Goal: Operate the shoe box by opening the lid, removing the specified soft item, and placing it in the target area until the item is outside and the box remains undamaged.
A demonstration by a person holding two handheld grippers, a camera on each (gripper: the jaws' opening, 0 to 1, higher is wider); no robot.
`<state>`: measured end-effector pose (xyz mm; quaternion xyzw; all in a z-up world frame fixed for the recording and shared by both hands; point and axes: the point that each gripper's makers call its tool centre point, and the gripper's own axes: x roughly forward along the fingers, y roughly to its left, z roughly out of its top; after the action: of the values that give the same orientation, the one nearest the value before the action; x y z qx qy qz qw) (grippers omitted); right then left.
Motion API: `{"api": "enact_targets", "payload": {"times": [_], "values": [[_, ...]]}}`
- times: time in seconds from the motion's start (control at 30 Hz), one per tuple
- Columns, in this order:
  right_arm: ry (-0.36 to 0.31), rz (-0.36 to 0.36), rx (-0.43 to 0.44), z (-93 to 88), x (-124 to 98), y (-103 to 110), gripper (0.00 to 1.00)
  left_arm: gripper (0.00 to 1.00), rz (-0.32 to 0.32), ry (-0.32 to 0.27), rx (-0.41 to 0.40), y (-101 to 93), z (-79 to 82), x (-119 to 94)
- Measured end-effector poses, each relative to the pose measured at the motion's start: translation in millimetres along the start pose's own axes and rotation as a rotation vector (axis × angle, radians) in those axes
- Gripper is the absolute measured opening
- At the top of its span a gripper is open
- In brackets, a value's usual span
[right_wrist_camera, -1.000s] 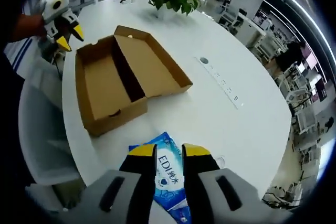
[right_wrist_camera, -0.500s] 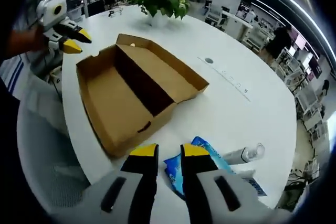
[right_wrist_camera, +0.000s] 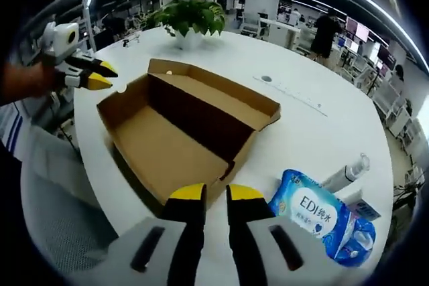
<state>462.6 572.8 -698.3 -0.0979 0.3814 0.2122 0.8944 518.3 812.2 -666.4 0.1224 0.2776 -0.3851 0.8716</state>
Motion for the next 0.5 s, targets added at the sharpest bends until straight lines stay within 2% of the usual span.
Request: {"api": "enact_targets", "payload": {"times": [0.13, 0.23, 0.3, 0.4, 0.5], "values": [[-0.003, 0.007, 0.026, -7.4, 6, 13, 0.10, 0.20, 0.045, 0.016, -0.040, 16.6, -6.7, -3], [-0.040, -0.017, 0.040, -5.1, 4, 12, 0.12, 0.20, 0.071, 0.033, -0.051, 22.3, -11.8, -6], [-0.044, -0.024, 0.046, -5.4, 3, 12, 0.11, 0.19, 0.082, 0.048, -0.083, 24.0, -17.3, -9], [-0.057, -0.067, 0.026, -4.4, 0, 8, 0.09, 0.18, 0.095, 0.080, -0.082, 22.8, -26.2, -10], [-0.031, -0.069, 0.042, -12.0, 3, 6, 0.07, 0.18, 0.095, 0.099, -0.092, 19.0, -32.6, -10]]}}
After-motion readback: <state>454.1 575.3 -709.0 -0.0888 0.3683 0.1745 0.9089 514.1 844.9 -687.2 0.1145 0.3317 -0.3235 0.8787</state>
